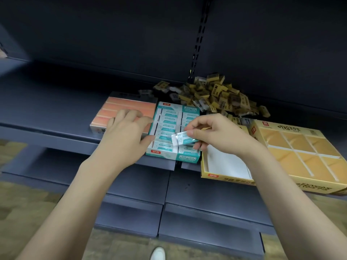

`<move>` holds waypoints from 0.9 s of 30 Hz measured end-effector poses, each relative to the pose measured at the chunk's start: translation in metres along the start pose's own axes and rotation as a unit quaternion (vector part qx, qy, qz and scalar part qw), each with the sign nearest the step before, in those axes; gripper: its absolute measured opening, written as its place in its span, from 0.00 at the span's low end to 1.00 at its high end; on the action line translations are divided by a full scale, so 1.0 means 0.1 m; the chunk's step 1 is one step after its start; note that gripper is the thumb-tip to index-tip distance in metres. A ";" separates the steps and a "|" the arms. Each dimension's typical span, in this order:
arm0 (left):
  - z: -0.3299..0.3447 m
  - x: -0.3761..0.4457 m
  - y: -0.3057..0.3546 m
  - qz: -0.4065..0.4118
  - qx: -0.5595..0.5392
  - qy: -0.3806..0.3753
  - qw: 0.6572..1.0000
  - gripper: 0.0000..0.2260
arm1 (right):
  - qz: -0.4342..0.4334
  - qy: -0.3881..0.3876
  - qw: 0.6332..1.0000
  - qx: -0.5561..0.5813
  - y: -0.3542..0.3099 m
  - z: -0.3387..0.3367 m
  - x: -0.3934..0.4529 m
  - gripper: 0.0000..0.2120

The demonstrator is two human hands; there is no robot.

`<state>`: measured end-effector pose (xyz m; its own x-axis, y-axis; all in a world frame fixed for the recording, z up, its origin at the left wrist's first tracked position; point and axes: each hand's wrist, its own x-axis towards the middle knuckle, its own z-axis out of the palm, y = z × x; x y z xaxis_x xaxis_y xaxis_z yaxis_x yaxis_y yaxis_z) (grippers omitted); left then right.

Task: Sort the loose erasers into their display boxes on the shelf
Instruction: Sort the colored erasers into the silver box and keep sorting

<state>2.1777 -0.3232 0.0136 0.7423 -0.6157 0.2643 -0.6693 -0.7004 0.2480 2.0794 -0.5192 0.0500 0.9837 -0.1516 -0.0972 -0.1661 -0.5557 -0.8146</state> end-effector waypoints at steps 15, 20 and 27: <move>-0.18 0.22 -0.17 0.023 0.028 -0.030 0.999 0.21 | 0.056 -0.002 0.998 0.010 -0.08 0.30 0.07 0.03; -0.20 0.34 -0.26 0.041 0.043 -0.045 0.997 0.21 | 0.087 0.040 0.995 -0.028 -0.12 0.35 0.12 0.02; -0.20 0.51 -0.20 0.075 0.027 -0.047 0.996 0.20 | 0.090 0.034 0.990 -0.101 -0.24 0.40 0.16 0.05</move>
<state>2.2285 -0.3335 0.0404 0.6359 -0.7439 0.2055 -0.7718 -0.6151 0.1613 2.1018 -0.4756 0.0450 0.9309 -0.3138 -0.1868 -0.3559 -0.6652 -0.6564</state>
